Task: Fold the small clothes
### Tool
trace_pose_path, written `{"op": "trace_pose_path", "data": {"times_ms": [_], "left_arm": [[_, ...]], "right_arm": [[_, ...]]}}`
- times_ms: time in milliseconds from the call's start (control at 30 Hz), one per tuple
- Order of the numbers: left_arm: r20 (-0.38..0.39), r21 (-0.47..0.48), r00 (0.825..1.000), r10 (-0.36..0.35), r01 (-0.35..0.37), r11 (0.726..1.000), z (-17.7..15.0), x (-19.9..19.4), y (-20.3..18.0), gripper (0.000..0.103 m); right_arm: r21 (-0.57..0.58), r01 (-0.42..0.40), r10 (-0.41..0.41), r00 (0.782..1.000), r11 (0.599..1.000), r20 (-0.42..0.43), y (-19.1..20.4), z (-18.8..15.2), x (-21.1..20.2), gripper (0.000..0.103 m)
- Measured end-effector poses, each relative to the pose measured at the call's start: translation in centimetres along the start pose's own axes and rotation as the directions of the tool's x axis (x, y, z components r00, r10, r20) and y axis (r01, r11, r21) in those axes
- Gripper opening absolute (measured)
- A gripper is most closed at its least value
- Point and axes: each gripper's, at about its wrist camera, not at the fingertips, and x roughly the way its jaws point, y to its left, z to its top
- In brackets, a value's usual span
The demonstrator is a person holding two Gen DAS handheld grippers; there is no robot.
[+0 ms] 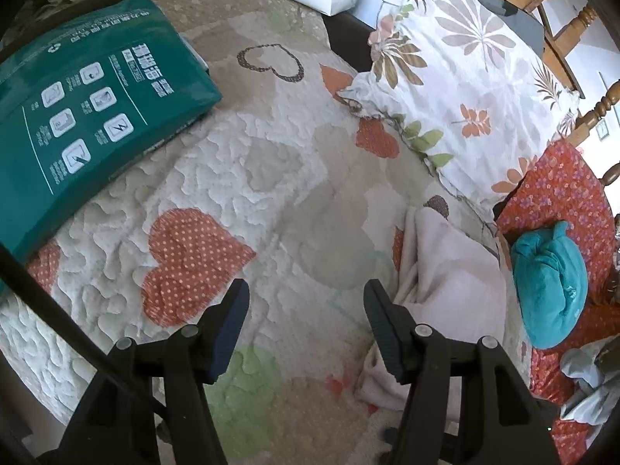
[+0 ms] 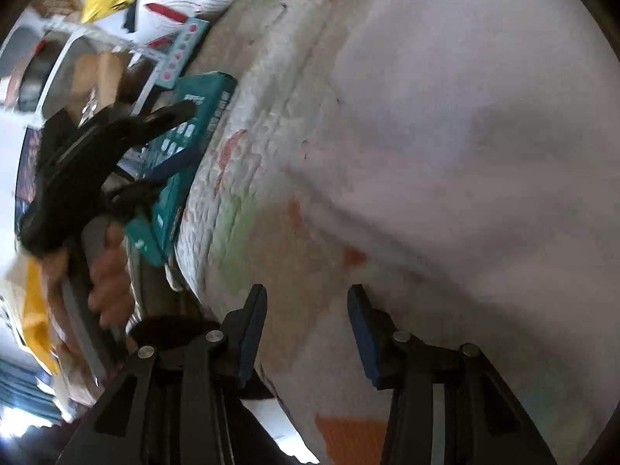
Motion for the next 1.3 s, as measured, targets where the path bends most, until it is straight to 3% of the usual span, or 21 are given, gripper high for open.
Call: {"op": "trace_pose_path", "data": {"times_ms": [133,233,333,500,667,800,867,967,1033,1100,1233,1300], "left_arm": [[-0.016,0.025,1.0,0.009,-0.009,1.0,-0.5,0.5,-0.5,0.062],[-0.042,0.043,0.999,0.016,-0.014,0.999,-0.9,1.2,-0.9,0.062],[-0.057,0.075,0.998,0.036,-0.031,0.997,-1.4,1.8,-1.4,0.062],[-0.074,0.084,0.996,0.049,-0.042,0.996,-1.7,2.4,-1.4,0.062],[-0.085,0.111,0.995,0.046,-0.036,0.993,-2.4,3.2,-2.7,0.062],[-0.094,0.175,0.995,0.018,-0.002,0.985,-3.3,4.0,-5.0,0.062],[-0.111,0.221,0.994,0.014,0.011,0.975,-4.3,4.8,-6.3,0.062],[-0.132,0.286,0.991,0.026,0.012,0.958,-5.5,5.6,-7.8,0.062],[-0.145,0.311,0.989,0.03,0.017,0.95,-6.0,5.9,-8.3,0.062],[-0.155,0.318,0.988,0.027,0.024,0.948,-6.1,6.0,-8.5,0.062],[-0.142,0.315,0.99,0.022,0.024,0.949,-5.6,5.7,-8.5,0.062],[-0.132,0.313,0.991,0.024,0.019,0.949,-5.4,5.6,-8.4,0.062]], "right_arm": [[-0.008,0.033,-0.032,0.984,0.999,0.178,-0.2,0.3,-5.7,0.048],[0.062,0.076,-0.089,0.963,0.995,0.253,-2.4,0.7,-8.3,0.053],[0.145,0.174,-0.207,0.944,0.974,0.256,-5.1,0.4,-9.1,0.053],[0.165,0.171,-0.215,0.929,0.971,0.302,-6.8,-2.4,-11.8,0.051],[0.12,0.246,-0.273,0.886,0.962,0.374,-4.6,-2.1,-13.9,0.052],[0.077,0.192,-0.206,0.887,0.978,0.413,-3.2,1.8,-13.8,0.052],[0.065,0.151,-0.164,0.904,0.986,0.394,-3.4,4.6,-12.6,0.052],[0.129,0.091,-0.133,0.921,0.987,0.366,-5.7,8.6,-11.0,0.052],[0.178,0.069,-0.132,0.921,0.982,0.368,-8.0,10.6,-10.7,0.052],[0.251,0.142,-0.234,0.89,0.958,0.392,-10.4,12.5,-11.1,0.052],[0.415,0.316,-0.487,0.769,0.853,0.415,-13.5,14.0,-14.1,0.056],[0.435,0.291,-0.482,0.761,0.852,0.435,-14.1,13.4,-16.0,0.056]]}}
